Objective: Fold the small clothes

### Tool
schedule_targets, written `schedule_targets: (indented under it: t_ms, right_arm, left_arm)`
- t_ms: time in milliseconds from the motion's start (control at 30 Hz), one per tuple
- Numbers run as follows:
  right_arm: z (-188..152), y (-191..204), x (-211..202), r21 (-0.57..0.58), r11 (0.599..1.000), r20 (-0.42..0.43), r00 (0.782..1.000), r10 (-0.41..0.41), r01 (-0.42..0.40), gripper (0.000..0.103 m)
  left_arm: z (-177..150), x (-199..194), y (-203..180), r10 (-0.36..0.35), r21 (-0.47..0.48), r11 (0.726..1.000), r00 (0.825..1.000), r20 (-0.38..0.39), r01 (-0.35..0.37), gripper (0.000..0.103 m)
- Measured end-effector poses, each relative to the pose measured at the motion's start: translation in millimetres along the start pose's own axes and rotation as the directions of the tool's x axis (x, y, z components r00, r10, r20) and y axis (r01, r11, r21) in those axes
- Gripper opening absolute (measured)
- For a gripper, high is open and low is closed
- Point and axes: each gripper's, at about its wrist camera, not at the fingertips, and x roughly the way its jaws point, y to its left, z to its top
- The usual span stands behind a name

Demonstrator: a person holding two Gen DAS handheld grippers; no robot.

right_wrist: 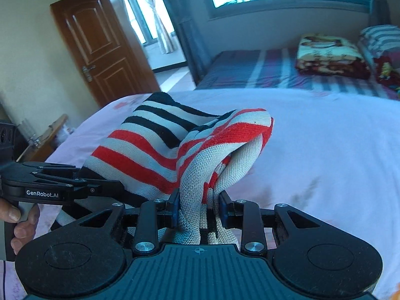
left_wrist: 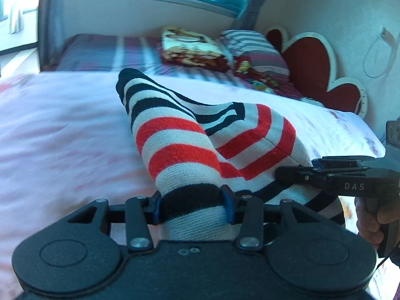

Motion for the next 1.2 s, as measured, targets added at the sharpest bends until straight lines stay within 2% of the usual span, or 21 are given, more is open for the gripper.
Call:
schedule_targets:
  t_ms: [133, 167, 233, 267, 367, 433, 500, 567, 633, 667, 700, 733, 767, 833, 900, 967, 1000, 1033, 1067, 1133, 1200]
  right_arm:
    - [-14.2, 15.1, 42.3, 0.026, 1.000, -0.074, 0.997, 0.020, -0.018, 0.030]
    - [-19.8, 11.8, 50.7, 0.029, 1.000, -0.089, 0.996, -0.006, 0.009, 0.030]
    - [-29.5, -4.9, 60.5, 0.099, 0.995, -0.094, 0.996, 0.009, 0.000, 0.030]
    - [-33.0, -14.0, 61.5, 0.141, 0.990, -0.083, 0.996, 0.035, -0.023, 0.031]
    - [-36.1, -28.0, 65.0, 0.211, 0.976, -0.073, 0.995, 0.066, -0.049, 0.032]
    - [-34.5, -25.8, 65.8, 0.191, 0.981, -0.075, 0.996, 0.049, -0.034, 0.034]
    - [-33.1, -24.3, 66.0, 0.192, 0.981, -0.075, 0.997, 0.034, -0.019, 0.043]
    - [-32.0, -25.4, 57.1, 0.194, 0.981, -0.073, 0.997, -0.011, 0.025, 0.068]
    - [-31.3, -27.5, 40.4, 0.181, 0.983, -0.044, 0.998, -0.037, 0.045, 0.068]
    - [-28.0, -26.8, 31.7, 0.170, 0.984, -0.016, 0.999, -0.044, 0.046, 0.057]
    - [-31.5, -19.0, 11.3, 0.143, 0.988, 0.021, 0.998, -0.054, 0.051, 0.047]
    - [-26.4, -12.0, 7.2, 0.108, 0.992, 0.038, 0.997, -0.067, 0.063, 0.031]
    - [-20.5, -6.6, 1.2, 0.068, 0.995, 0.054, 0.996, -0.073, 0.070, 0.026]
    - [-9.1, 15.7, 3.4, -0.029, 0.996, 0.084, 0.993, -0.077, 0.080, 0.026]
    - [-3.2, 32.1, 17.9, -0.100, 0.992, 0.045, 0.996, -0.075, 0.079, 0.026]
    - [-5.9, 40.0, 45.4, -0.163, 0.977, -0.049, 0.987, -0.150, 0.140, 0.026]
    - [-11.0, 36.9, 59.0, -0.201, 0.960, -0.109, 0.969, -0.221, 0.196, 0.028]
    - [-17.2, 32.6, 66.9, -0.218, 0.952, -0.116, 0.963, -0.241, 0.212, 0.034]
    - [-19.2, 25.9, 67.7, -0.190, 0.959, -0.100, 0.967, -0.234, 0.212, 0.042]
    - [-16.6, 12.5, 69.1, -0.091, 0.974, -0.116, 0.970, -0.215, 0.205, 0.043]
    - [-13.5, 17.0, 64.9, -0.087, 0.972, -0.107, 0.968, -0.227, 0.219, 0.040]
  left_arm:
    - [-21.7, 3.0, 35.8, 0.005, -0.057, 0.998, 0.999, -0.053, -0.008, 0.045]
    - [-27.1, 7.9, 44.5, -0.006, -0.081, 0.997, 0.998, -0.069, 0.001, 0.049]
    - [-35.5, 11.6, 56.1, -0.026, -0.135, 0.991, 0.999, -0.036, 0.020, 0.068]
    - [-38.3, 13.0, 59.5, -0.001, -0.141, 0.990, 1.000, -0.027, -0.003, 0.084]
    - [-42.3, 17.3, 66.6, -0.004, -0.172, 0.985, 1.000, 0.000, 0.004, 0.089]
    - [-43.9, 15.5, 70.3, -0.006, -0.166, 0.986, 1.000, 0.008, 0.008, 0.089]
    - [-45.1, 7.5, 72.9, -0.011, -0.167, 0.986, 1.000, 0.011, 0.013, 0.088]
    - [-52.2, -11.4, 79.6, -0.024, -0.154, 0.988, 0.999, 0.032, 0.028, 0.086]
    - [-52.1, -29.2, 82.1, -0.028, -0.121, 0.992, 0.998, 0.065, 0.035, 0.082]
    - [-49.6, -35.2, 83.1, -0.027, -0.096, 0.995, 0.996, 0.082, 0.035, 0.068]
    - [-46.1, -40.6, 82.1, -0.029, -0.069, 0.997, 0.995, 0.094, 0.035, 0.050]
    - [-41.8, -43.0, 81.2, -0.033, -0.048, 0.998, 0.994, 0.107, 0.039, 0.044]
    - [-36.9, -43.9, 79.0, -0.043, -0.035, 0.998, 0.991, 0.127, 0.048, 0.043]
    - [-28.3, -38.8, 70.0, -0.052, -0.006, 0.999, 0.989, 0.137, 0.054, 0.045]
    - [-22.9, -20.0, 55.6, -0.039, 0.038, 0.999, 0.996, 0.078, 0.037, 0.046]
    - [-26.7, -0.4, 44.5, 0.005, 0.091, 0.996, 1.000, 0.020, -0.006, 0.049]
    - [-28.8, 4.1, 42.6, 0.012, 0.099, 0.995, 1.000, 0.017, -0.013, 0.051]
    - [-29.8, 5.4, 42.7, 0.005, 0.085, 0.996, 1.000, 0.023, -0.007, 0.050]
    - [-30.9, 6.6, 43.3, 0.009, 0.074, 0.997, 1.000, 0.022, -0.010, 0.051]
    - [-32.7, 6.7, 40.4, 0.019, 0.096, 0.995, 0.999, 0.028, -0.021, 0.051]
    - [-32.9, 2.3, 37.9, 0.027, 0.101, 0.994, 0.999, 0.030, -0.030, 0.050]
